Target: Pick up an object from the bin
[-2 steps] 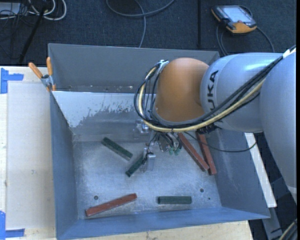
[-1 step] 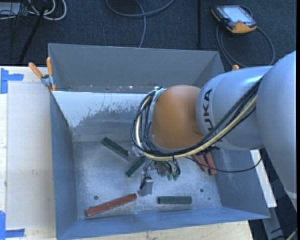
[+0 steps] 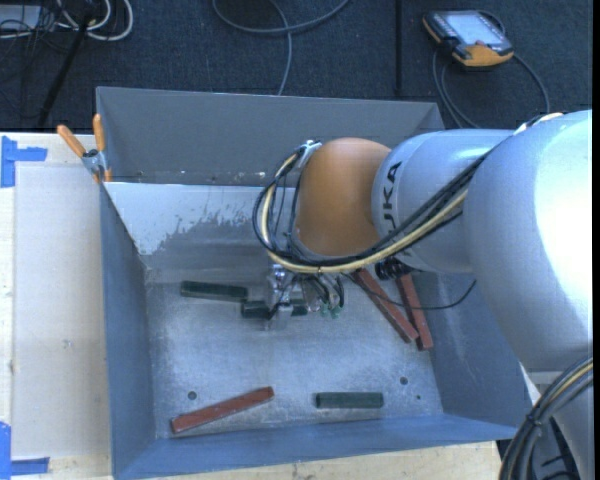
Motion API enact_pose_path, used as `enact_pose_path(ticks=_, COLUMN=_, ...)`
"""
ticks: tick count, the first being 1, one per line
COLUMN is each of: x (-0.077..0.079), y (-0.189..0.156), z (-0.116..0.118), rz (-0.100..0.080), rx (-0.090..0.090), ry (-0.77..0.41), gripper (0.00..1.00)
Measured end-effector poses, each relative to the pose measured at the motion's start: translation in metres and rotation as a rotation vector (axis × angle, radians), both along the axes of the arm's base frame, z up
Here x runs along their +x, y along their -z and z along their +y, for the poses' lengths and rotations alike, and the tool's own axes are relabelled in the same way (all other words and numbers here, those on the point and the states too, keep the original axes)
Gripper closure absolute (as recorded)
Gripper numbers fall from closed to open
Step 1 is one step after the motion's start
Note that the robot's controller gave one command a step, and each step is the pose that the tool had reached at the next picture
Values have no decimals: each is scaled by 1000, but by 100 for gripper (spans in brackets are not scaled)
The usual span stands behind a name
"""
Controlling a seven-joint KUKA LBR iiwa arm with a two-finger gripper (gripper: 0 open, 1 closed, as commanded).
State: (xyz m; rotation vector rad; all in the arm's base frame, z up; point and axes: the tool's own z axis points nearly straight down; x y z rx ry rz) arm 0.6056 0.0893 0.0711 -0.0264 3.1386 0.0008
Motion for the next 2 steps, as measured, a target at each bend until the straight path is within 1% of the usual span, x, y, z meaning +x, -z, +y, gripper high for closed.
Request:
enact_pose_path(ticks=1, x=0, y=0, z=0, rz=0, rx=0, ry=1, gripper=100)
enact_pose_path(ticks=2, x=11, y=-132, z=-26, rz=2, rx=0, ry=8, gripper=100)
